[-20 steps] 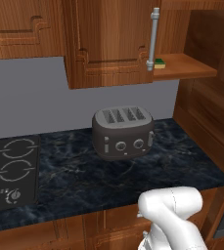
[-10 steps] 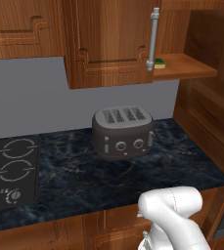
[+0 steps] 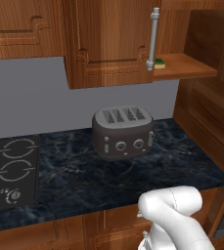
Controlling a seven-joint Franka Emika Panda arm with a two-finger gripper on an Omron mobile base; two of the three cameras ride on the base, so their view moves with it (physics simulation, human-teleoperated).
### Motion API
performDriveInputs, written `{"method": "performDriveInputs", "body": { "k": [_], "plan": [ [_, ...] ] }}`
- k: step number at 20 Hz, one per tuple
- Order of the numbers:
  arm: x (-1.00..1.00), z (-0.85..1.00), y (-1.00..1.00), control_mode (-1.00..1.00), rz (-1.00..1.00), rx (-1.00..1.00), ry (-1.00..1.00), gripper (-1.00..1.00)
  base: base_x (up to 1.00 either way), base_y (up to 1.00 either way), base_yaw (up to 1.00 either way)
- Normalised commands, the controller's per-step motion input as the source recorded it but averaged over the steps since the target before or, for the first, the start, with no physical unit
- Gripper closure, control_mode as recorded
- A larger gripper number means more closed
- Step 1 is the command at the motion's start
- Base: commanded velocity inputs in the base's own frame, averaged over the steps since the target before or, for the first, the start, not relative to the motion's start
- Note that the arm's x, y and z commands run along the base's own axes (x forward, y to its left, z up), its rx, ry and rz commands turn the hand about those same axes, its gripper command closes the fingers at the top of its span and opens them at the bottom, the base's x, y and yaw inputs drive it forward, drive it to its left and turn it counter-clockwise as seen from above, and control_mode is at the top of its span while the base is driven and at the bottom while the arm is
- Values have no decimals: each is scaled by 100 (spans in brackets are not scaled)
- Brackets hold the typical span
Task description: Pick up the sponge and sponge from the sink, and place them back in the cabinet, and close the cabinet doors.
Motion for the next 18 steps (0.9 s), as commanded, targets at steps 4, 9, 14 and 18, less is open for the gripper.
{"method": "performDriveInputs", "body": {
  "k": [4, 9, 14, 18],
  "plan": [
    [0, 0, -29, -100, 0, 0, 0, -100, 0, 0, 0],
    [0, 0, -29, -100, 0, 0, 0, -100, 0, 0, 0],
    [0, 0, -25, -100, 0, 0, 0, -100, 0, 0, 0],
    [0, 0, -23, -100, 0, 0, 0, -100, 0, 0, 0]
  ]
}}
